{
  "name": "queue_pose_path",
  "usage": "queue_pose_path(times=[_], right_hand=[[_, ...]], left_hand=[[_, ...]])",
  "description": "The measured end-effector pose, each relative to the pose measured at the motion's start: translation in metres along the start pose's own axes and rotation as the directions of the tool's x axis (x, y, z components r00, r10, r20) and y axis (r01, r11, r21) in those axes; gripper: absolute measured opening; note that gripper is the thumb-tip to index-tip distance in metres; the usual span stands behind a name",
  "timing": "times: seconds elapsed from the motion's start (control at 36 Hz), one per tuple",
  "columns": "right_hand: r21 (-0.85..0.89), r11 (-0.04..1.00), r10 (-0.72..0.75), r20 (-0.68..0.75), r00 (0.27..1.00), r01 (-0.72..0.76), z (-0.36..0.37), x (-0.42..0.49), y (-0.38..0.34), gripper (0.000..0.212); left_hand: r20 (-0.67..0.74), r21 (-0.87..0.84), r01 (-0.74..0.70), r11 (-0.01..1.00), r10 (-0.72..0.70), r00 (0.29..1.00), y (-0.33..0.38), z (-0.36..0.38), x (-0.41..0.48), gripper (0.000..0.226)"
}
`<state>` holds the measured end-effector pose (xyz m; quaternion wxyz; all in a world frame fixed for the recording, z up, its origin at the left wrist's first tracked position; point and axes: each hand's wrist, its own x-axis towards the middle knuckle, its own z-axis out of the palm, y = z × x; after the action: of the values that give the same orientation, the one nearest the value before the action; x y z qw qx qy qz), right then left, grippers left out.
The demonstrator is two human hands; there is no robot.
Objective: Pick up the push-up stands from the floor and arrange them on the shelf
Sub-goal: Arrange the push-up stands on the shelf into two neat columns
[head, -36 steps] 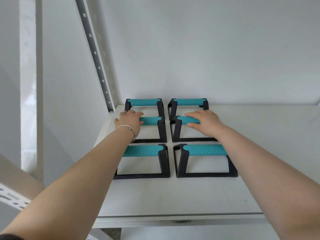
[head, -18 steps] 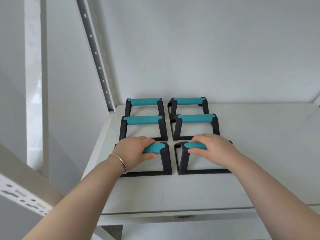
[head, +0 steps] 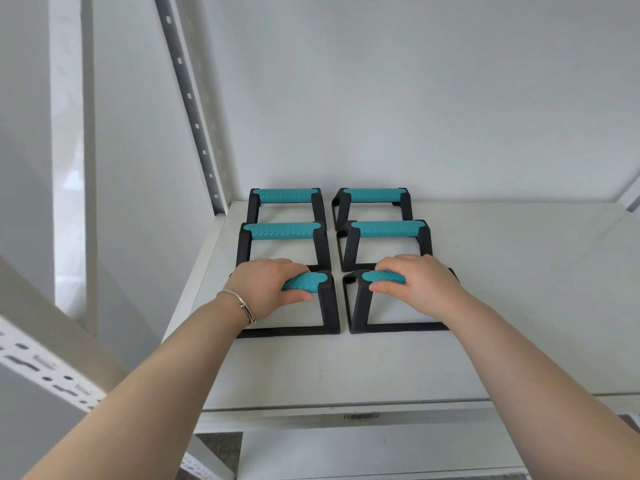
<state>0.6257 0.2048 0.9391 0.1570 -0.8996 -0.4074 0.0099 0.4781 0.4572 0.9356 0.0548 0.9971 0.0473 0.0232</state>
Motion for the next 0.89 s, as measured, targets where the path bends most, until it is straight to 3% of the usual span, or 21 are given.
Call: queue_pose_path(times=[0.89], right_hand=[[-0.001, 1.000, -0.005, -0.030, 1.000, 0.005, -0.0002, -0.0042, 0.0063, 0.040]], left_hand=[[-0.068, 0.018, -0.020, 1.000, 0.021, 0.997, 0.0035, 0.0031, 0.0024, 0.054]])
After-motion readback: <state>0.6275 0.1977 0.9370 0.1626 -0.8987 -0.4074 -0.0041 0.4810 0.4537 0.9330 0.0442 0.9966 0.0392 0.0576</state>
